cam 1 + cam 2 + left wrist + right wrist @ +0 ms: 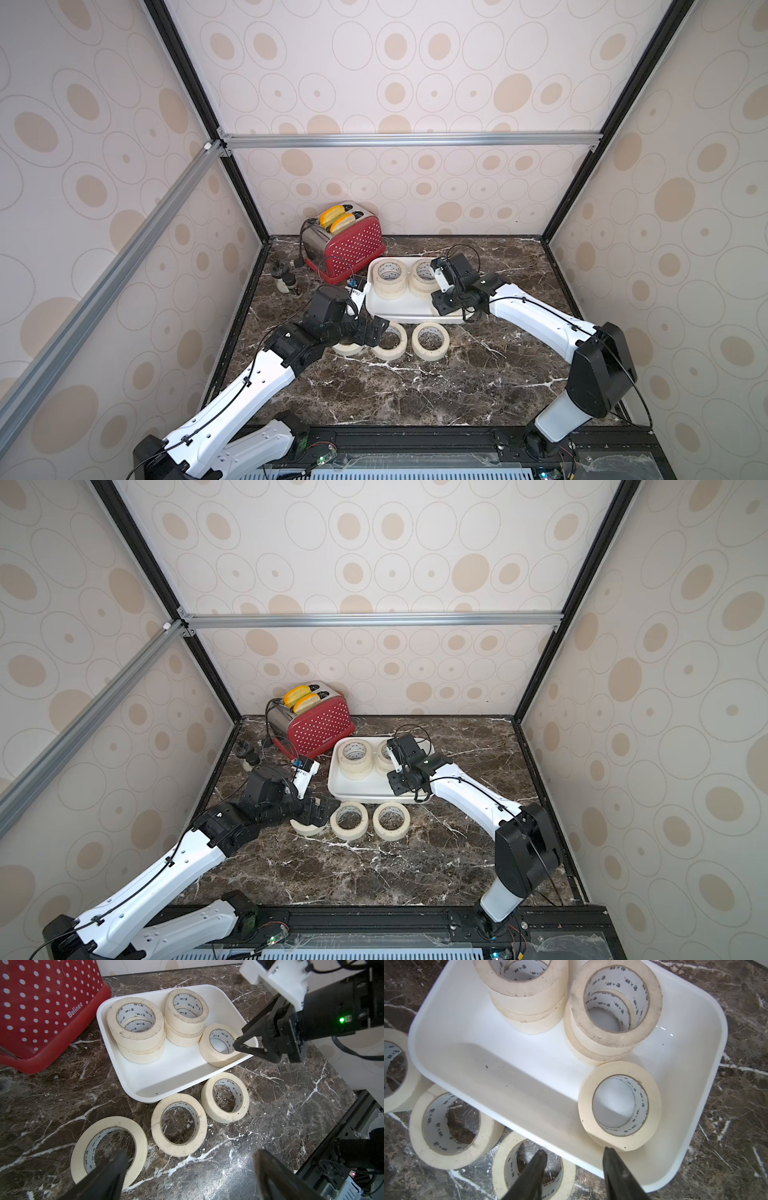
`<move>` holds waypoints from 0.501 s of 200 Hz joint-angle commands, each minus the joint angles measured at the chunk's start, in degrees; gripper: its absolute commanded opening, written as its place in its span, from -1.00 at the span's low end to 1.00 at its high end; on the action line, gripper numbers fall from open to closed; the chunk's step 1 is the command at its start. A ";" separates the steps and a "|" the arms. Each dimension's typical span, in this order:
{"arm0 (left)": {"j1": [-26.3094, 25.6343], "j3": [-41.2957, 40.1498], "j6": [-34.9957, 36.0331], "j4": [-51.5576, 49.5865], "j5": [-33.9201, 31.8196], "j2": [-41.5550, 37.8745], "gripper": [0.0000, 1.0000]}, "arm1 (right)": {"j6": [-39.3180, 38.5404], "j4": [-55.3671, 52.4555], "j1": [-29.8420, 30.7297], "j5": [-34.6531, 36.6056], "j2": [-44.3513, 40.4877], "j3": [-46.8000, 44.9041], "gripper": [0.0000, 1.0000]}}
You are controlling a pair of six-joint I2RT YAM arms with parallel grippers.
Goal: Take out the art tape in the storage box
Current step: Pick up the art tape from the storage box.
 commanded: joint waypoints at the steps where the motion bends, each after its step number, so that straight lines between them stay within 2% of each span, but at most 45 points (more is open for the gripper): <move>1: 0.57 -0.26 -0.50 0.24 -1.82 -1.53 0.98 | -0.03 -1.62 -1.61 -1.03 2.51 1.56 0.06; 42: 0.55 0.25 -0.44 -0.87 -2.35 -1.36 0.98 | -0.74 -0.96 -2.89 -1.45 7.24 3.28 0.30; 100: 0.55 0.22 -0.58 -0.67 -1.35 -1.13 0.98 | -0.70 -0.37 -3.42 -2.88 12.97 5.37 0.32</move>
